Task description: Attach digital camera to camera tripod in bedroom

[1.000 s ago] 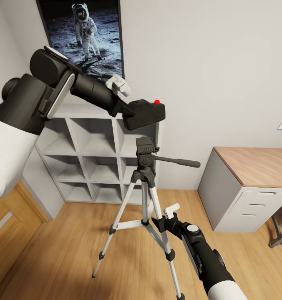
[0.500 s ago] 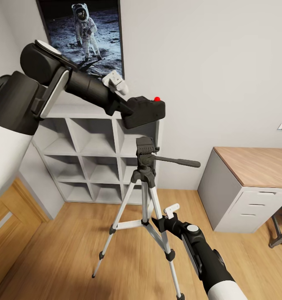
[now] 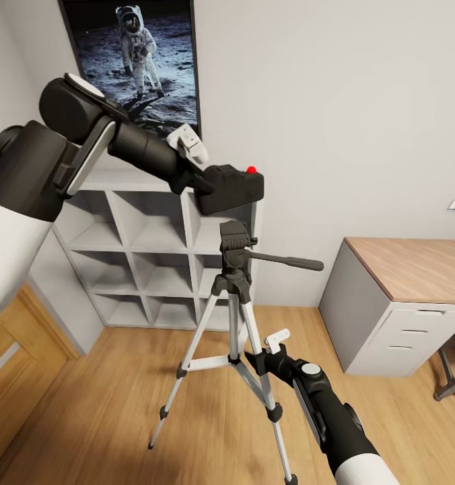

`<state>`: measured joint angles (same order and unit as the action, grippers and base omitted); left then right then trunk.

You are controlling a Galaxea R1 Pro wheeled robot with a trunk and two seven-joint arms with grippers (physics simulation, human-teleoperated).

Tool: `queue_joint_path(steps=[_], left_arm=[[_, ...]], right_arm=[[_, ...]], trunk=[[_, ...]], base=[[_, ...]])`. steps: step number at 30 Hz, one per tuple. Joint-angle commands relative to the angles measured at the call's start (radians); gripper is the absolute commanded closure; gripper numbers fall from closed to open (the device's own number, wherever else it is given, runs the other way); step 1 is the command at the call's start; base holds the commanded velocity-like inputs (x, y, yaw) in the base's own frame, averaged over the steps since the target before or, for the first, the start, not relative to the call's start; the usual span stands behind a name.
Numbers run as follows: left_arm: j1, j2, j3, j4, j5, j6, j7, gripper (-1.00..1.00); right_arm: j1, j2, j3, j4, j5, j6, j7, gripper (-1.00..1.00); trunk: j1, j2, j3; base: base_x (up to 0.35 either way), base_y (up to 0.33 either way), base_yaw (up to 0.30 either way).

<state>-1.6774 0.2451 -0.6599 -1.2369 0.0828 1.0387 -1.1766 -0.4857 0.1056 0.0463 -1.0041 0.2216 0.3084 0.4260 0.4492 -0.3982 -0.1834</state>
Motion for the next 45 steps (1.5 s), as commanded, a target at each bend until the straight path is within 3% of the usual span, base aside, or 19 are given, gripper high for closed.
queue_joint_path(steps=[1, 7, 16, 22, 28, 37, 39, 45], left_arm=[[-0.002, -0.001, -0.004, 0.000, 0.006, 0.008, 0.003, 1.00], [-0.002, -0.004, -0.007, -0.002, 0.008, 0.008, 0.000, 1.00], [-0.002, 0.001, -0.008, 0.013, 0.072, 0.008, -0.004, 1.00], [-0.002, 0.000, -0.009, 0.043, 0.079, 0.008, -0.057, 1.00], [-0.002, 0.004, -0.011, 0.068, 0.072, 0.008, -0.114, 1.00], [-0.002, 0.011, -0.013, 0.070, 0.056, 0.002, -0.122, 1.00], [-0.002, 0.008, -0.013, 0.070, 0.024, -0.003, -0.115, 1.00], [-0.002, 0.003, -0.013, 0.070, -0.002, -0.005, -0.107, 1.00]], right_arm=[[-0.001, 0.000, -0.003, 0.030, 0.035, 0.001, 0.005, 1.00], [-0.001, 0.000, -0.003, 0.030, 0.034, 0.001, 0.005, 1.00], [-0.001, 0.000, -0.003, 0.030, 0.033, 0.001, 0.006, 1.00], [-0.001, 0.000, -0.003, 0.030, 0.033, 0.001, 0.006, 1.00], [-0.001, 0.000, -0.003, 0.030, 0.033, 0.001, 0.006, 1.00], [-0.001, 0.000, -0.003, 0.030, 0.033, 0.001, 0.006, 1.00], [-0.001, 0.000, -0.003, 0.030, 0.033, 0.001, 0.007, 1.00], [-0.001, 0.000, -0.003, 0.030, 0.033, 0.001, 0.007, 1.00]], trunk=[[0.001, -0.002, -0.002], [0.001, -0.002, -0.002], [0.001, -0.002, -0.002], [0.001, -0.002, -0.002], [0.001, -0.002, -0.002], [0.001, -0.002, -0.002], [0.001, -0.002, -0.002], [0.001, -0.002, -0.002]], base=[[0.000, 0.000, 0.000], [0.000, 0.000, 0.000], [0.000, 0.000, 0.000], [0.000, 0.000, 0.000], [0.000, 0.000, 0.000], [0.000, 0.000, 0.000], [0.000, 0.000, 0.000], [0.000, 0.000, 0.000]])
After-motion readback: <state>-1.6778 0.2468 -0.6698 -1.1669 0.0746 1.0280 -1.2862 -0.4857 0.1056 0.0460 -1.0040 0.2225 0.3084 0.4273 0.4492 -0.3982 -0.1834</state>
